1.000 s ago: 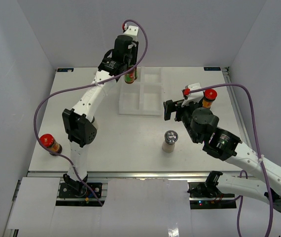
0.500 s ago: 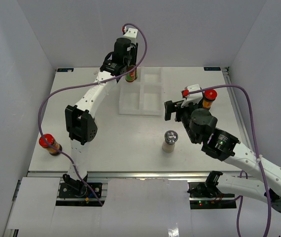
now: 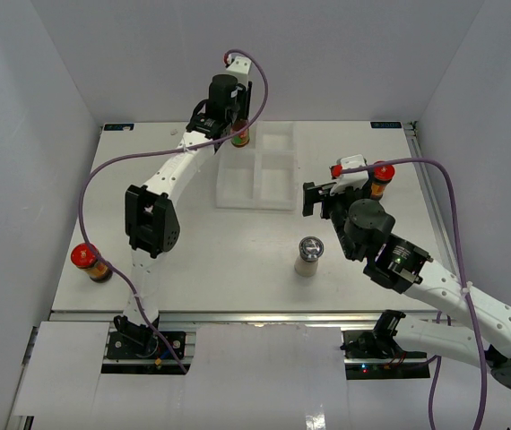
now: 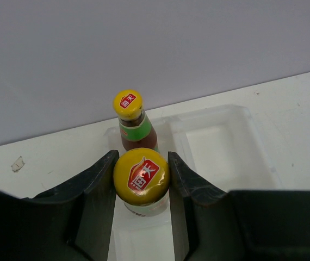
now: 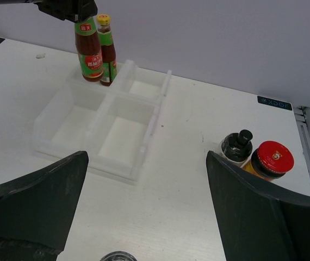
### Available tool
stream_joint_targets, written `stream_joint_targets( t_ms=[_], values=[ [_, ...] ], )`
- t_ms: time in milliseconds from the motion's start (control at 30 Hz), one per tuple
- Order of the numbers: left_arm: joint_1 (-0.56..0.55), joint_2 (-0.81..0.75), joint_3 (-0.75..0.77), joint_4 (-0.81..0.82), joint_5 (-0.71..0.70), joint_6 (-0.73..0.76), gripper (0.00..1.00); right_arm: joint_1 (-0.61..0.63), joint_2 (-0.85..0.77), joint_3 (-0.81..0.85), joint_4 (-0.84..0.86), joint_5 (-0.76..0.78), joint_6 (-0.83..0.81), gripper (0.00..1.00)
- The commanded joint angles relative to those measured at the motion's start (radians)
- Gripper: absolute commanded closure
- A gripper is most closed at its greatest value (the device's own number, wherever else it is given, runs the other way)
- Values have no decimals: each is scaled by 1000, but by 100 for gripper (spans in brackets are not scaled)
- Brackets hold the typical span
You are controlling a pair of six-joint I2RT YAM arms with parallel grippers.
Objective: Organize the condiment bottles
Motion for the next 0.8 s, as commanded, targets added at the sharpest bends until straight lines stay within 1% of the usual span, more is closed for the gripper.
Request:
stream_joint_targets(
  t_ms=[0,433,767],
  values=[
    [12,-21,19,166,24,20,100,-10,7,-3,95,29,-26,4],
    [20,26,30,185,34,14,100,-37,22,-19,118,14,-39,4],
    [29,32,-25,200,46,3,100,-51,22,-29,118,3,-35,4]
  ],
)
